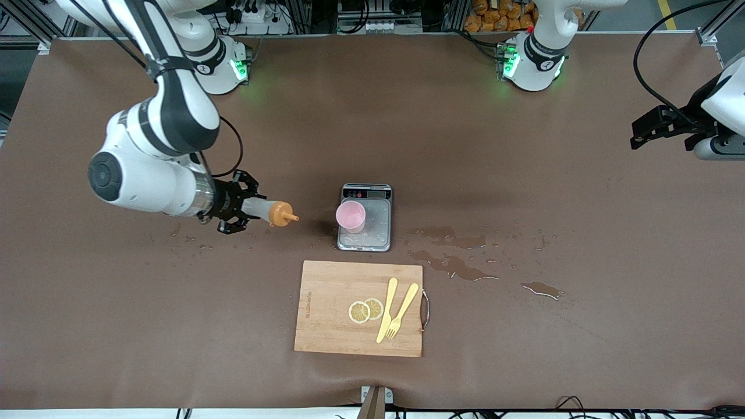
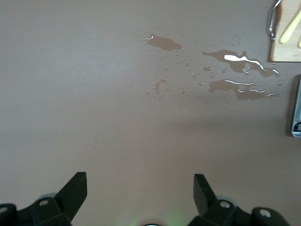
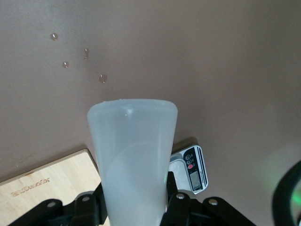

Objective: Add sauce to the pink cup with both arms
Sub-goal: 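Lift the sauce bottle with the right gripper and tilt it over the cup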

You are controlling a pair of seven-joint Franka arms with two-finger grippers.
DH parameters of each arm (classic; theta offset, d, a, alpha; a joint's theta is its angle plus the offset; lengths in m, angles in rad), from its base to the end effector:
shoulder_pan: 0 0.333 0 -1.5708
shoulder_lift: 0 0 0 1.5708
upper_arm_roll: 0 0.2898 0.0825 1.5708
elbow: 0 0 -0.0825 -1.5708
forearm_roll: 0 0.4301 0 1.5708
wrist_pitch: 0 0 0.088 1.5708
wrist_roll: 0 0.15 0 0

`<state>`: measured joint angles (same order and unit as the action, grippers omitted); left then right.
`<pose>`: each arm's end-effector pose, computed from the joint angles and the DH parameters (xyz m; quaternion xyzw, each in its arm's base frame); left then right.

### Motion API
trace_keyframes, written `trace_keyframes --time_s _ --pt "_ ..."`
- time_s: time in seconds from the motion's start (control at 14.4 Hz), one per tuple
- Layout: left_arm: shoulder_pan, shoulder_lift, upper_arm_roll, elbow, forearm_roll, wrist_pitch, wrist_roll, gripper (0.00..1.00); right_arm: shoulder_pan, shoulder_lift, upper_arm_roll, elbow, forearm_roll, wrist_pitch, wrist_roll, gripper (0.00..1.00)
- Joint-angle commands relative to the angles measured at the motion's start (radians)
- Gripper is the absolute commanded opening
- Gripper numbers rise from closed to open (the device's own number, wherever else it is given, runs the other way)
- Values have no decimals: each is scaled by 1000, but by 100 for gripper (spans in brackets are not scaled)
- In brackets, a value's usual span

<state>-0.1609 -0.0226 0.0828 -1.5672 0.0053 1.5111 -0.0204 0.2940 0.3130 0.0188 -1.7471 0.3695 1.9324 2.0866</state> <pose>0.5850 -0.0445 0.5654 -0.9994 0.0288 0.0167 0.0025 0.6139 0.2395 0.3008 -0.5605 0.8080 0.1814 0.0032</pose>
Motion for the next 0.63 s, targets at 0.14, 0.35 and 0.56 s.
trace_keyframes --time_s 0.14,0.35,0.56 --pt "-8 -14 -29 21 -15 -28 -48 100 89 53 -6 20 -182 14 174 47" --pt "-3 -16 -80 29 -4 -45 -128 100 122 96 -6 61 -236 7 249 47" --pt "4 -20 -69 38 -4 -65 -139 100 161 145 -6 103 -308 -21 312 47"
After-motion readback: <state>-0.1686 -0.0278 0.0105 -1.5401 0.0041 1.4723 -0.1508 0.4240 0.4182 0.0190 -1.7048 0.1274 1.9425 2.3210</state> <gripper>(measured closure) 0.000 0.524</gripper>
